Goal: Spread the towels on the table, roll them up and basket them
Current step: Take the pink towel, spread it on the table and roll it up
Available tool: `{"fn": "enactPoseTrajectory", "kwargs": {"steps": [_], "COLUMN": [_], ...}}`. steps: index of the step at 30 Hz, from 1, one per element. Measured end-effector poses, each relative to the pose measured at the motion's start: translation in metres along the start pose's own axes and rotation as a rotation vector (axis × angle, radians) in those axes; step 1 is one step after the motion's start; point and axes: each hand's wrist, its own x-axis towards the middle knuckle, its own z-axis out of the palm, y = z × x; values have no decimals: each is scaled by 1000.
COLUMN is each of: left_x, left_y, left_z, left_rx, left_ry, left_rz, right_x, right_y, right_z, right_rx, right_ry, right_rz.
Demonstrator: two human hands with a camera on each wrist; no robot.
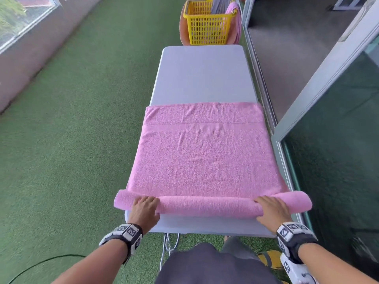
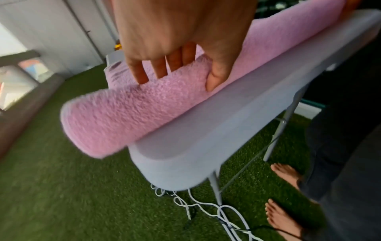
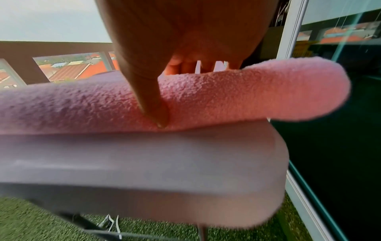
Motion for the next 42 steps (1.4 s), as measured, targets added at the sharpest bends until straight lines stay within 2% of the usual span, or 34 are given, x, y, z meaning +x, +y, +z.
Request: {"fn": "enactPoseTrajectory", "kwargs": {"steps": [3,5,7,11,15,18,20,23,26,31,35,37,40,42], "left_x": [15,28,35,22,4,11,21,26,16,-12,-5,5,15,10], "left_y": [-4,-5,-5,-5,-1,-2,-7,-9,-3,-4,-3,-2,1,3], "left_z": [-16,-25,-28,-14,4,-3,-10,-13,-6,17,4,-8,-14,-11], "left_rx": [7,-34,-36,-3,-56,-35,-58,-58,3,-32,-71,-83,-103,-87], "left_ry": [39,90,46,-77,1,45,61,-28,-133,-20,2,25,-8,-51], "left_rz": [46,23,-22,-7,-3,11,-7,-60,-31,14,12,1,-67,-62], "right_x": [19,30,33,10,-3,9,16,19,6,-23,-4,10,18,6], "right_y": [2,2,2,-3,-3,0,-1,1,2,-2,4,4,0,-7], "right_z": [-19,-29,-31,-11,6,-9,-21,-22,-2,19,-2,-15,-22,-18], "right_rx": [-4,38,90,53,-18,-32,-5,88,68,15,14,25,68,102], "right_ry": [-64,-14,64,-20,-15,-69,-37,74,12,55,-62,-70,33,13], "right_rz": [30,42,33,-29,-41,-20,22,39,22,35,47,53,89,85]}}
